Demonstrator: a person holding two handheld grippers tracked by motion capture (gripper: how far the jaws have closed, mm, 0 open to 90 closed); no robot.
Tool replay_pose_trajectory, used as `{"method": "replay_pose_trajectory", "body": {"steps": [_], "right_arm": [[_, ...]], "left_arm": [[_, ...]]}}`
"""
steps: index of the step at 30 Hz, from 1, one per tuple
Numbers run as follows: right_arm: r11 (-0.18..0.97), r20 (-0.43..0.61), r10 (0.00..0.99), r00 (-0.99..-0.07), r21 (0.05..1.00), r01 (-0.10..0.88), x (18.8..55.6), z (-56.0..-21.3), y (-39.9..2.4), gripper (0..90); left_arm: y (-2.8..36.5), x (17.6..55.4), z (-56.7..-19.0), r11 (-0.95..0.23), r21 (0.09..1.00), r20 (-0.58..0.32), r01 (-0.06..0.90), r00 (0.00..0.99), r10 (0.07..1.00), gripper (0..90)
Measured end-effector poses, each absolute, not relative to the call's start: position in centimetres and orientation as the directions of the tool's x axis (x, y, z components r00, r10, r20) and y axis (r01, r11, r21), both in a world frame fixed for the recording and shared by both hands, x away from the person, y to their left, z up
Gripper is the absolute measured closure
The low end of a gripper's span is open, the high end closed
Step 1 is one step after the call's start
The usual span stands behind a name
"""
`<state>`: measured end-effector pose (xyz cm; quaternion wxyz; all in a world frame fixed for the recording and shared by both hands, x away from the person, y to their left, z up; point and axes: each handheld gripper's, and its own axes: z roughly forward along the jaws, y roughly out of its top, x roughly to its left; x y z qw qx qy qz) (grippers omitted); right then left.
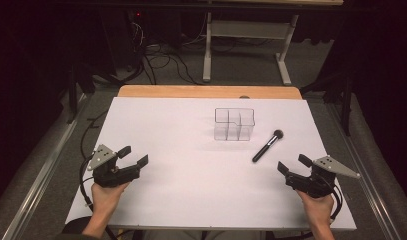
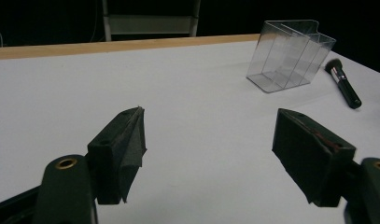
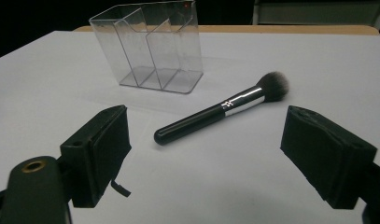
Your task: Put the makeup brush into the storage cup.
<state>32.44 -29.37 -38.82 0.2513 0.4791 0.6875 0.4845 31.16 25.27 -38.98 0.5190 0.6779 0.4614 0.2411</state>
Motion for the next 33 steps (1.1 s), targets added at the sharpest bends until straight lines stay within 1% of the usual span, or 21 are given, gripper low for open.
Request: {"method": "replay_pose_trajectory", "body": {"steps": [11, 22, 33], "right_arm": [[0.085, 0.107, 0.902, -0.419, 0.907, 0.414, 32.35, -38.75, -29.10, 17.0], [0.071, 0.115, 0.907, -0.405, 0.906, 0.416, 32.28, -38.65, -29.05, 17.0], [0.082, 0.104, 0.904, -0.415, 0.910, 0.407, 32.64, -38.08, -28.62, 17.0]], "left_arm": [[25.21, 31.06, -38.92, -0.029, 0.927, -0.158, 0.374, 0.460, 0.874, 25.8], [25.08, 31.05, -38.89, -0.024, 0.925, -0.166, 0.378, 0.462, 0.871, 26.2], [25.02, 31.08, -38.93, -0.027, 0.925, -0.165, 0.379, 0.465, 0.870, 25.9]]}}
